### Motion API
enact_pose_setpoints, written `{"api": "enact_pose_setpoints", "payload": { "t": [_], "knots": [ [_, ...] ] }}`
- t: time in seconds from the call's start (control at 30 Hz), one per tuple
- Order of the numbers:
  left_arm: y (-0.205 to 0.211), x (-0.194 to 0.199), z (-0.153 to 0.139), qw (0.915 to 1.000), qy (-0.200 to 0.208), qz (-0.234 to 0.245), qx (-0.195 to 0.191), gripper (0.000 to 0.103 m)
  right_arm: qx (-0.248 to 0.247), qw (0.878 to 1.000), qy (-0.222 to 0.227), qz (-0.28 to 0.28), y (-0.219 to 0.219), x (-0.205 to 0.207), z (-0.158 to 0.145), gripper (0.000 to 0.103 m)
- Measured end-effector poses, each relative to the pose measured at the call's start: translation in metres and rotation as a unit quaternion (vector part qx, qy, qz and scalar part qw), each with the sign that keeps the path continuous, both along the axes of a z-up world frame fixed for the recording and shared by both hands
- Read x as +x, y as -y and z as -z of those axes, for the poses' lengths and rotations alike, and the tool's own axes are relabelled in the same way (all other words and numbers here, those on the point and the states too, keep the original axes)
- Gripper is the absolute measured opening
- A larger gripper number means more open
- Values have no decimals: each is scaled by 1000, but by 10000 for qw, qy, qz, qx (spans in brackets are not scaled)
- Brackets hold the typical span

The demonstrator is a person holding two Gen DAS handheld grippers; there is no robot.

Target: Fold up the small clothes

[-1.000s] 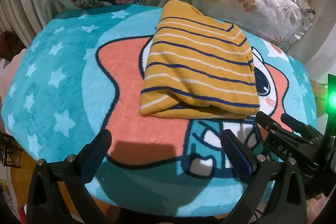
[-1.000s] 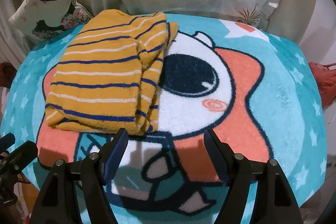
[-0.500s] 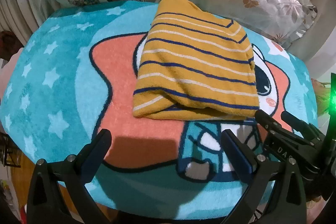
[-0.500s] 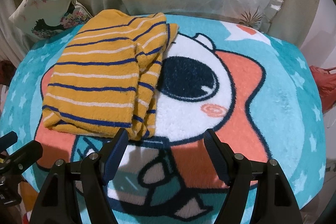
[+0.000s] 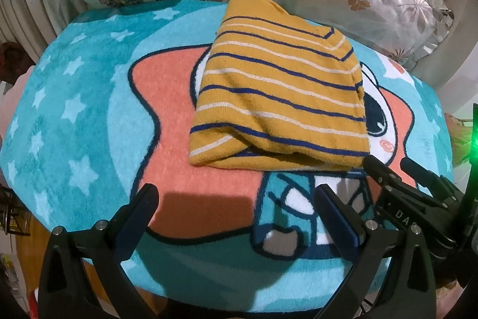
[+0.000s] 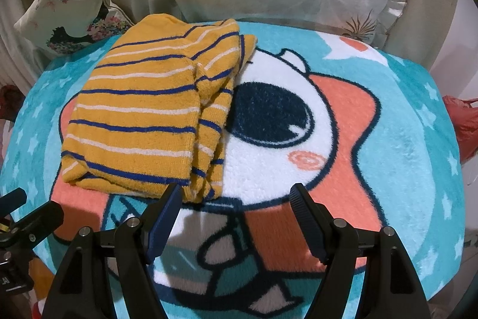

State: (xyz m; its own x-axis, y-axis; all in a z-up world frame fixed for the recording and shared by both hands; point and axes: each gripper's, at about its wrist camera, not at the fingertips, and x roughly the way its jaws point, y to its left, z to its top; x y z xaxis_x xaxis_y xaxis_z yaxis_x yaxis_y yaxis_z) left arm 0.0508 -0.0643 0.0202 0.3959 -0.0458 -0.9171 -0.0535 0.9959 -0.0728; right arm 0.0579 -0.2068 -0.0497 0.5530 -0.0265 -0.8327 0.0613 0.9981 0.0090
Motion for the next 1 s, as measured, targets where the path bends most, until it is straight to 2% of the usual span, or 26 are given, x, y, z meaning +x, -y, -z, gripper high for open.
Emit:
{"api": "enact_pose_setpoints", "payload": {
  "t": [1.0],
  "knots": [
    [1, -15, -9, 10000, 81, -11, 40, 103, -8, 9999, 111, -38, -3, -17, -8, 79]
  ]
}}
